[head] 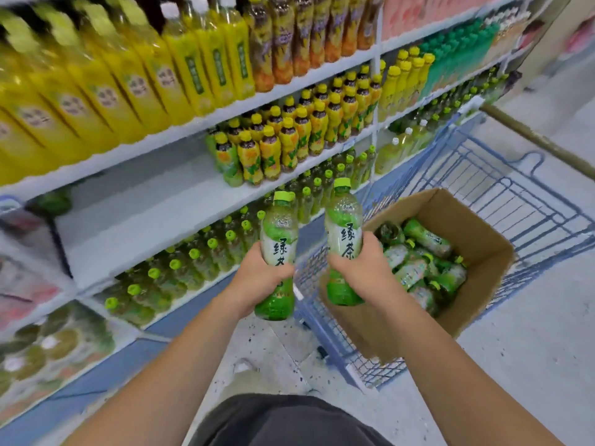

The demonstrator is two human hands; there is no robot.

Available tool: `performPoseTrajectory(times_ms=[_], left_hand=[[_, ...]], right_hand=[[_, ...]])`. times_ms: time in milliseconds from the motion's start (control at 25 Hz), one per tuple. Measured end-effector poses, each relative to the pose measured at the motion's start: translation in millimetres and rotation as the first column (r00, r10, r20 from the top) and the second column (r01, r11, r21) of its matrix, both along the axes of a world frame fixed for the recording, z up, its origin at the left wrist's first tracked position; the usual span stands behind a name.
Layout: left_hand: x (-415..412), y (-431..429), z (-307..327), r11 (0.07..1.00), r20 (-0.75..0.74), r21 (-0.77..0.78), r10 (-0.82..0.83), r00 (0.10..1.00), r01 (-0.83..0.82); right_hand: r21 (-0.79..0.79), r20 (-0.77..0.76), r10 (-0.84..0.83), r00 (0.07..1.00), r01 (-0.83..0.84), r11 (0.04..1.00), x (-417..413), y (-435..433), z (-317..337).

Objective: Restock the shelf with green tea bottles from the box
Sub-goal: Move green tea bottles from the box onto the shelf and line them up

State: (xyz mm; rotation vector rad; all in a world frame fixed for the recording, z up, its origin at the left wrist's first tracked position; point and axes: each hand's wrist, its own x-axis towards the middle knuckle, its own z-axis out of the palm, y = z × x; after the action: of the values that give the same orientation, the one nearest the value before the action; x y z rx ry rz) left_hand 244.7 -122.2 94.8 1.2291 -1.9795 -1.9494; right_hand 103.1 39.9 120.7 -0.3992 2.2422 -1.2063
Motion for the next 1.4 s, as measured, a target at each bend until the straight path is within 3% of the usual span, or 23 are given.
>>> performPoseTrajectory(times_ms=[360, 720, 1200, 1400], left_hand=[[120, -103, 16, 0.936, 0.009, -0.096, 0.34, 0.94, -0.337], [192, -217, -26, 0.894, 0.021, -0.205, 0.41, 0.912, -0.398], [184, -355, -171, 0.65, -0.215, -0.393, 0.623, 0.752, -0.65], [179, -405, -217, 0.595, -0.393, -0.397, 0.578, 0.715, -0.699]], right_hand=[[-0.041, -0.039, 0.297, 0.954, -0.299, 0.953, 72, -147, 1], [-0.026, -0.09, 0.465, 0.881, -0.469, 0.883, 131, -287, -53], [-0.274, -0.251, 0.522, 0.815, -0.577, 0.769, 131, -466, -206], [-0.379, -0.324, 0.497, 0.805, -0.592, 0.711, 130, -521, -253]])
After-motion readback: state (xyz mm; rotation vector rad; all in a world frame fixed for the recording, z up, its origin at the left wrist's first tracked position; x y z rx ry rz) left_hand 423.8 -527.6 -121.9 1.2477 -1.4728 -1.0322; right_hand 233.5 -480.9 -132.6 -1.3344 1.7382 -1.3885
